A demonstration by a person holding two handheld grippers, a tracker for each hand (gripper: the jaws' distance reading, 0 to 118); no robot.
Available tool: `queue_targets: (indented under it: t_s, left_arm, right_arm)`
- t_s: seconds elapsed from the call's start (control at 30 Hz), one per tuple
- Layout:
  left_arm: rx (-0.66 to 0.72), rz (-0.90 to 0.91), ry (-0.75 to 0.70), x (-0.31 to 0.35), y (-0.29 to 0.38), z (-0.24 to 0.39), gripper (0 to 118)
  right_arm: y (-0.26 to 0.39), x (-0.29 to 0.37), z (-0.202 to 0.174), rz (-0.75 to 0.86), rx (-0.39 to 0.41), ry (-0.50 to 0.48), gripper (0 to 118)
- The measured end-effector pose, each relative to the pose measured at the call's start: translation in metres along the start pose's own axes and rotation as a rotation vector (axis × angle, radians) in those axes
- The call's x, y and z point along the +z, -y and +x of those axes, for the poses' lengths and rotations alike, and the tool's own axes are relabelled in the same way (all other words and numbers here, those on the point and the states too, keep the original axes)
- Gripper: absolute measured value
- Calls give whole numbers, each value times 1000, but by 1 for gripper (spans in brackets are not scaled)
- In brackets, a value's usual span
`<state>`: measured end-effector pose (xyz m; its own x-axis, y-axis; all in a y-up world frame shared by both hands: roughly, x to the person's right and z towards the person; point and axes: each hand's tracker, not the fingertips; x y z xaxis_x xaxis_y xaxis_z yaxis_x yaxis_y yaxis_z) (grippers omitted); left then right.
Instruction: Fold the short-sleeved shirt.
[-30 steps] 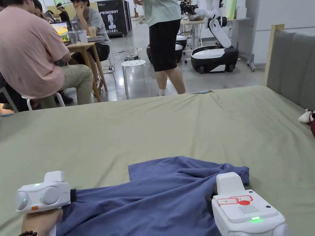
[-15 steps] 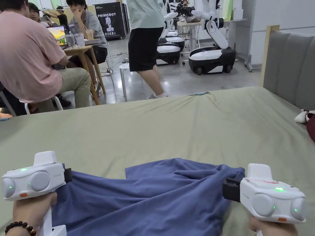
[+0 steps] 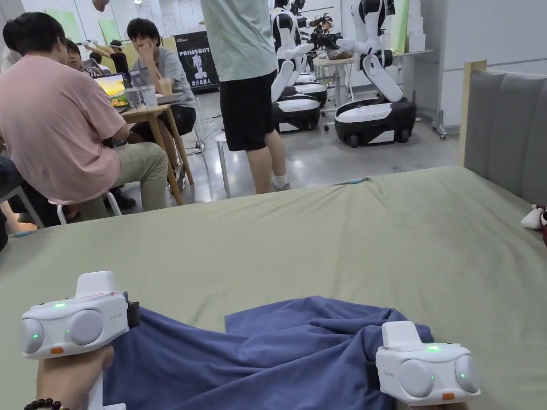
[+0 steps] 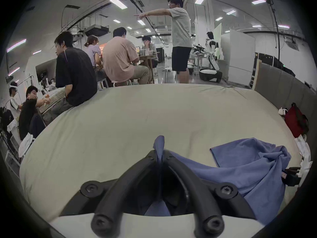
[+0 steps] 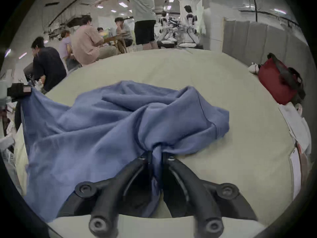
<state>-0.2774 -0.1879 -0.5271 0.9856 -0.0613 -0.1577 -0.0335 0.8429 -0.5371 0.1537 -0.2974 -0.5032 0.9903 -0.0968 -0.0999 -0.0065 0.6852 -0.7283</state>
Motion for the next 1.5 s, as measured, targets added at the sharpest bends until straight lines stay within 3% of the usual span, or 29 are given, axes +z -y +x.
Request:
queue_targets:
  t_s: [0.07,0.23,0.3,0.43,0.63,0.8,0.87,1.07,1.5]
  left_arm:
    - [3,13,8,3,-7,0,2]
    - [60,57,23,19,-45,-8,2]
    - [69,93,26,28,-67,-12,2]
    - [29,223,-23,55,-124,-18,2]
    - [117,294,-36,79,-195,-30,2]
    - [119,339,59,85,-235,-18,2]
    - [136,355,79,87,-246,-11,2]
    - [186,382,118,78,-253,8,2]
    - [154,205,122,8,-147,12,2]
  right_arm:
    - [-13,8,4,82,-36,-44,10]
    - [-80,49,-3,303,42,-67,6]
    - [-113,67,-6,388,62,-15,6]
    - [-192,106,-5,549,19,75,6]
    - [-292,138,13,645,83,208,6]
    - [-355,163,35,669,22,252,6]
    - [-360,179,38,695,-2,265,6]
    - [-347,182,45,744,56,299,6]
    - [-255,77,70,490,65,237,6]
